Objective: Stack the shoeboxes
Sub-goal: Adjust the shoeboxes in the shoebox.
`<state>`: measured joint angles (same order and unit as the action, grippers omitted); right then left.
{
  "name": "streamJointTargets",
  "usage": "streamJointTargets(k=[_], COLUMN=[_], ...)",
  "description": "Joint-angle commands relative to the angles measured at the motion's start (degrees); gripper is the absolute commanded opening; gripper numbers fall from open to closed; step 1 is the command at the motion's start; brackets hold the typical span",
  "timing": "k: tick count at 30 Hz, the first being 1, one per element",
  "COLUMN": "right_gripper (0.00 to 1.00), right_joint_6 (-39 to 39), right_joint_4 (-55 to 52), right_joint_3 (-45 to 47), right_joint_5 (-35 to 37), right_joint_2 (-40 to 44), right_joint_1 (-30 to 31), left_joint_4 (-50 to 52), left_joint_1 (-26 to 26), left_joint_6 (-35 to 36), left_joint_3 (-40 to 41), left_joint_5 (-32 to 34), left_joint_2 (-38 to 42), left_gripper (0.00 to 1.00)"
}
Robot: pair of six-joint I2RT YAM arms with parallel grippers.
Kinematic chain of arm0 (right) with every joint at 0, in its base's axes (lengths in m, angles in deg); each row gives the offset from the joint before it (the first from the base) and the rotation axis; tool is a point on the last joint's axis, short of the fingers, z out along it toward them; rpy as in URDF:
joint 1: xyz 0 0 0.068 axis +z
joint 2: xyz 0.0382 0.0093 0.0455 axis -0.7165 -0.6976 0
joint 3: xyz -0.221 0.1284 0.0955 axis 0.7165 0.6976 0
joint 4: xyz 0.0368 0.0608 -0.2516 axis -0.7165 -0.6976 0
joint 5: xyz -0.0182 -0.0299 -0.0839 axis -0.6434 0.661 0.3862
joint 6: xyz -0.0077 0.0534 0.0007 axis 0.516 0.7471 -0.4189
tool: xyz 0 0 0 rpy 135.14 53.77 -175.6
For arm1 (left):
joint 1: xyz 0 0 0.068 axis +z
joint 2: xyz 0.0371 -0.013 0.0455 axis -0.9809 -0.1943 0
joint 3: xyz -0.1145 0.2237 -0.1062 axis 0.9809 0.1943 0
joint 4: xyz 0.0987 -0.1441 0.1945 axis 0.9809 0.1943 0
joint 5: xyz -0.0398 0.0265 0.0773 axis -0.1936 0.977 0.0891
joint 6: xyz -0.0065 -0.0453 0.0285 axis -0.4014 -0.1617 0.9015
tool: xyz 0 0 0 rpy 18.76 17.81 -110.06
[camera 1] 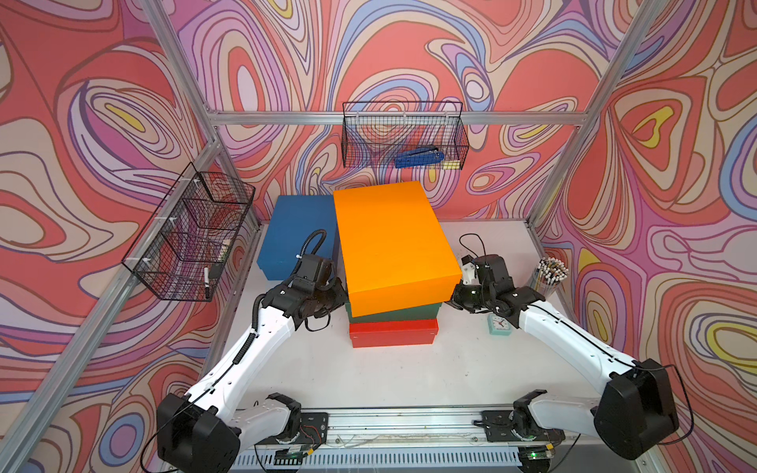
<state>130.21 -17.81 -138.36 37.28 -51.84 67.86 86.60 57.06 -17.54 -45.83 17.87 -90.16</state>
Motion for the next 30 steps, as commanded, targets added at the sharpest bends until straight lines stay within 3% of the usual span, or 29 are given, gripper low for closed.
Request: streamJointTargets(k=[1, 18, 30], right_gripper=[0.00, 0.00, 0.00], right_joint_6=[1.3, 2.9, 1.9], right_joint_4=[2.4, 1.6, 2.8], right_joint_3=[0.5, 1.7, 3.5], right_joint_5=[-1.3, -0.9, -0.6], right_joint_2=[1.0, 5.1, 2.6], right_joint_1=[2.0, 2.9, 2.8], left_joint_4=[1.0, -0.4, 1.4], left_joint_1=[-1.1, -3.8, -5.6], left_joint_6=[-1.4, -3.6, -2.3], left_joint_3=[0.4, 3.5, 2.9], left_joint_5=[-0.7, -1.0, 2.4], left_joint_2=[1.1, 1.6, 1.1], left_gripper=[0.09, 0.09, 0.09])
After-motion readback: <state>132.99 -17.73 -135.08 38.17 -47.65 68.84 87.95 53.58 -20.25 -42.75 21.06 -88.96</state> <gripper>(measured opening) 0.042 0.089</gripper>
